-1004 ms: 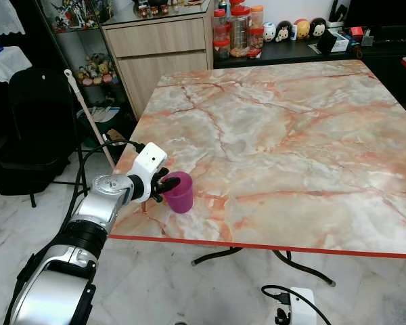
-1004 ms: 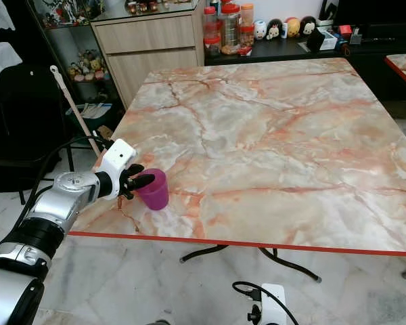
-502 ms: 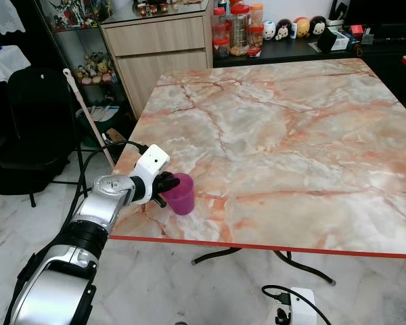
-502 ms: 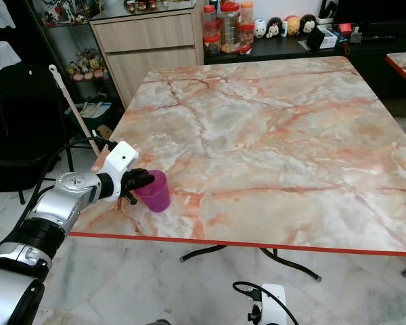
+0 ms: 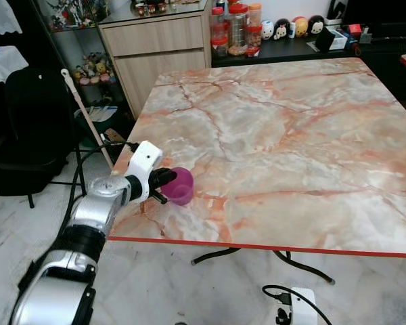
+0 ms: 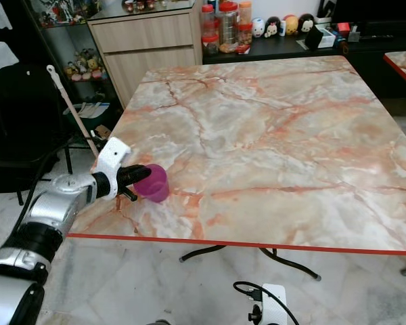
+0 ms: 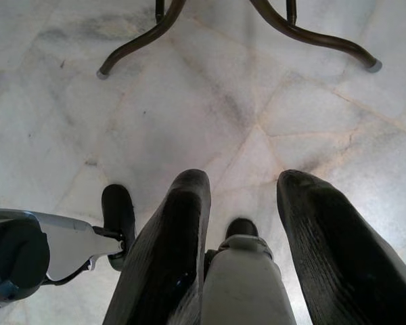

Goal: Setting the table

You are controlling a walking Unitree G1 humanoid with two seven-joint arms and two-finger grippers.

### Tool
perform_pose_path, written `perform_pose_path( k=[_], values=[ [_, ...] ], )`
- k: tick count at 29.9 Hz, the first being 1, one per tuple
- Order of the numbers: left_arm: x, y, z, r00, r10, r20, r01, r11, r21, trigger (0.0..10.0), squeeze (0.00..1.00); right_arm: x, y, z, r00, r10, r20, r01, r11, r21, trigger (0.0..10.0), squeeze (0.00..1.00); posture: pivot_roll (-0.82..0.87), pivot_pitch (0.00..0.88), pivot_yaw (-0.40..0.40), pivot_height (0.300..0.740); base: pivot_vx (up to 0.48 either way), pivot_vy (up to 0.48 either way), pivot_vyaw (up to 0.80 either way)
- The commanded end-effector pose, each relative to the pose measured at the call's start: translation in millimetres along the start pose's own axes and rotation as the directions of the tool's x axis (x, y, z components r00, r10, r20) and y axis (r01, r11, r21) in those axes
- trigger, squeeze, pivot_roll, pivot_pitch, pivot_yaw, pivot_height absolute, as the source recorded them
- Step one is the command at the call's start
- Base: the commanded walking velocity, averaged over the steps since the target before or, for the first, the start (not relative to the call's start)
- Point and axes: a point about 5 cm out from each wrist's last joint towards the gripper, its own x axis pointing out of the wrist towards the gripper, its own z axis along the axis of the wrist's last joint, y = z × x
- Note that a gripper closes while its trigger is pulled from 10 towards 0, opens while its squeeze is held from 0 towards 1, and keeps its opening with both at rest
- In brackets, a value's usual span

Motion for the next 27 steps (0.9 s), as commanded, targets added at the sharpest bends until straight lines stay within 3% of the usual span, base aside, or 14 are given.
perform_pose_path(
  k=[1,2,3,4,5,7,8,11,12,13,14,20,24,27],
  values=[
    [-9.6,10.2,1.2,0.987,0.129,0.093,-0.122,0.99,-0.075,10.0,0.0,-0.3,3.6,-1.1,1.0,0.012,0.0,-0.012,1.0,0.008,10.0,0.0,0.06,0.003,0.132,0.712,0.0,0.0,0.0],
    [-11.3,11.1,-0.9,0.981,0.16,0.107,-0.149,0.984,-0.102,10.0,0.0,-0.3,3.7,-1.2,1.0,0.013,0.001,-0.013,1.0,0.007,10.0,0.0,0.06,0.003,0.132,0.712,0.0,0.0,0.0],
    [-15.3,13.0,-6.7,0.962,0.235,0.14,-0.209,0.961,-0.183,10.0,0.0,-0.3,4.0,-1.1,1.0,0.016,0.003,-0.016,1.0,0.005,10.0,0.0,0.06,0.0,0.13,0.712,0.0,0.0,0.0],
    [-21.5,15.3,-15.8,0.925,0.34,0.167,-0.281,0.912,-0.297,10.0,0.0,-0.3,4.6,-0.8,1.0,0.021,0.007,-0.021,1.0,0.003,10.0,0.0,0.06,0.0,0.126,0.712,0.0,0.0,0.0],
    [-25.0,15.5,-21.9,0.907,0.386,0.168,-0.312,0.885,-0.347,10.0,0.0,-0.2,5.1,-0.2,1.0,0.024,0.01,-0.024,1.0,0.004,10.0,0.0,0.06,0.0,0.126,0.712,0.0,0.0,0.0],
    [-29.1,14.8,-29.0,0.886,0.434,0.164,-0.359,0.864,-0.352,10.0,0.0,-0.1,5.4,0.7,1.0,0.027,0.013,-0.027,1.0,0.003,10.0,0.0,0.06,0.0,0.119,0.712,0.0,0.0,0.0],
    [-35.1,13.6,-37.8,0.852,0.5,0.156,-0.428,0.837,-0.342,10.0,0.0,0.2,6.0,2.0,0.999,0.032,0.018,-0.032,0.999,0.0,10.0,0.0,0.06,0.0,0.119,0.712,0.0,0.0,0.0],
    [-36.8,12.8,-39.2,0.84,0.52,0.154,-0.448,0.826,-0.342,10.0,0.0,0.3,6.2,2.3,0.999,0.033,0.019,-0.033,0.999,0.0,10.0,0.0,0.06,0.0,0.119,0.712,0.0,0.0,0.0],
    [-36.7,6.7,-35.9,0.807,0.556,0.199,-0.463,0.805,-0.37,10.0,0.0,0.9,5.3,5.3,0.999,0.035,0.025,-0.035,0.999,-0.011,10.0,0.0,0.09,0.0,0.081,0.712,0.0,0.0,0.0],
    [-36.7,6.7,-35.9,0.807,0.556,0.199,-0.463,0.805,-0.37,10.0,0.0,0.9,5.3,5.3,0.999,0.035,0.025,-0.035,0.999,-0.011,10.0,0.0,0.09,0.0,0.081,0.712,0.0,0.0,0.0],
    [-35.6,-1.6,-27.2,0.749,0.604,0.271,-0.479,0.777,-0.408,10.0,0.0,2.0,4.8,10.4,0.998,0.044,0.037,-0.043,0.999,-0.032,10.0,0.0,0.09,0.0,0.075,0.712,0.0,0.0,0.0],
    [-24.6,-2.4,3.1,0.703,0.61,0.366,-0.481,0.787,-0.387,10.0,0.0,3.8,4.1,20.7,0.997,0.044,0.068,-0.043,0.999,-0.014,10.0,0.0,0.07,0.004,0.071,0.712,0.0,-0.432,0.0],
    [-24.7,3.3,19.0,0.662,0.631,0.406,-0.488,0.773,-0.405,10.0,0.0,4.0,1.0,21.2,0.998,0.03,0.063,-0.03,0.999,-0.014,10.0,0.0,0.06,0.009,0.068,0.712,0.0,-0.48,0.0],
    [-26.9,2.9,21.6,0.653,0.632,0.417,-0.488,0.772,-0.407,10.0,0.0,3.6,-0.1,19.3,0.998,0.029,0.059,-0.029,1.0,-0.012,10.0,0.0,0.06,0.017,0.065,0.712,0.0,-0.48,0.0]
  ],
)
